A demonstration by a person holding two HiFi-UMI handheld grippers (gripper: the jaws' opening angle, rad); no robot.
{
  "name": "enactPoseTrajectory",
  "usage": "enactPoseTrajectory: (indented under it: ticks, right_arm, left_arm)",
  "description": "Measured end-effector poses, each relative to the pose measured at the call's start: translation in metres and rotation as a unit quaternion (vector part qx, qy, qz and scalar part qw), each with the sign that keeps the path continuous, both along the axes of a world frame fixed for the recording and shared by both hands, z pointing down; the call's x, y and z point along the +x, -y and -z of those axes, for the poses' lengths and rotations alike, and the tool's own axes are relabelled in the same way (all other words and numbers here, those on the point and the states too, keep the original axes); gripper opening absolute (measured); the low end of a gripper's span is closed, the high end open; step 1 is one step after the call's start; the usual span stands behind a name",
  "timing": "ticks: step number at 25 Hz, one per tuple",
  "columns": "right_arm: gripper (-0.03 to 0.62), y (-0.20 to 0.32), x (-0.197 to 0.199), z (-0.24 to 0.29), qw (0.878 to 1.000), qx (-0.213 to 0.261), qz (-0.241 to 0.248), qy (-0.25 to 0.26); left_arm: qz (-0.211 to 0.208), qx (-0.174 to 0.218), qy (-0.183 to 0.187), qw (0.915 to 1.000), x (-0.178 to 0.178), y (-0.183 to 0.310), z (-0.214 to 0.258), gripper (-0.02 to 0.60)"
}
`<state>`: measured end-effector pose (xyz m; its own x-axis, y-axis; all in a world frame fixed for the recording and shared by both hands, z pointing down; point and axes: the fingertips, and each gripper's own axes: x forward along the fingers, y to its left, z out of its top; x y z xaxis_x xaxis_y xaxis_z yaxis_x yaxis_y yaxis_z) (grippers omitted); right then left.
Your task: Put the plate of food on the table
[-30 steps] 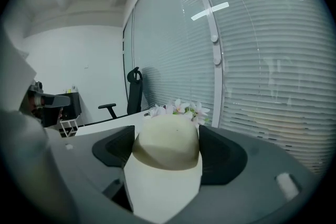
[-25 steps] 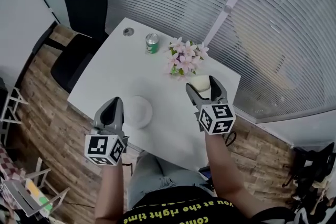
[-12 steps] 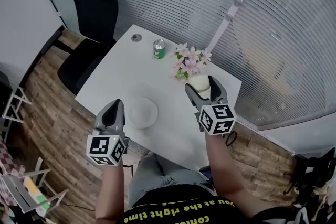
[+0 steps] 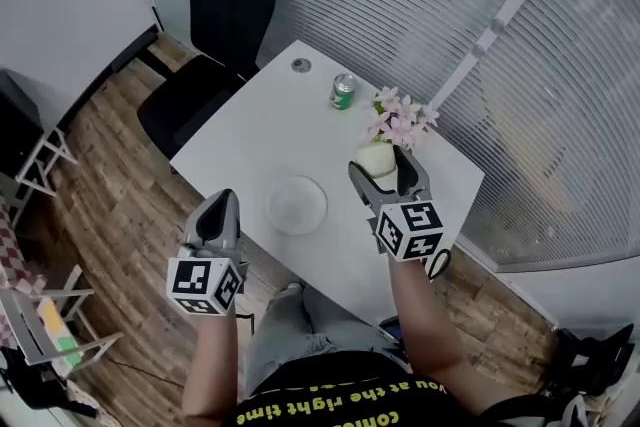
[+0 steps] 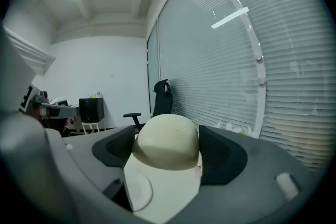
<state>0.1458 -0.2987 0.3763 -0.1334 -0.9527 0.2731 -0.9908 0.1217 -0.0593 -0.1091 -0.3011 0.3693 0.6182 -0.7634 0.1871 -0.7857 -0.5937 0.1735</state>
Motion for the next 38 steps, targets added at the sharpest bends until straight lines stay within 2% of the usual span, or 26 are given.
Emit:
enactPoseTrajectory:
  ticks: [10, 18, 38]
  right_arm:
    - [0.392, 0.018, -0.06, -0.007, 0.998, -0.003, 0.066, 0.009]
    - [0.393, 0.026, -0.091, -0.031, 0.995, -0.024, 0.1, 0.015]
    - [0.391, 0.038, -0.138, -0.128, 0.982, -0.108, 0.151, 0.021]
  left_arm:
    - [0.056, -0.003, 0.001, 0.9984, -0.048, -0.012, -0.003, 0.0]
    - [0.088, -0.005, -0.002, 0.9961, -0.072, -0.019, -0.01, 0.0]
    - [0.134, -0.05, 0.001, 0.9897, -0.101, -0.014, -0.058, 0.0]
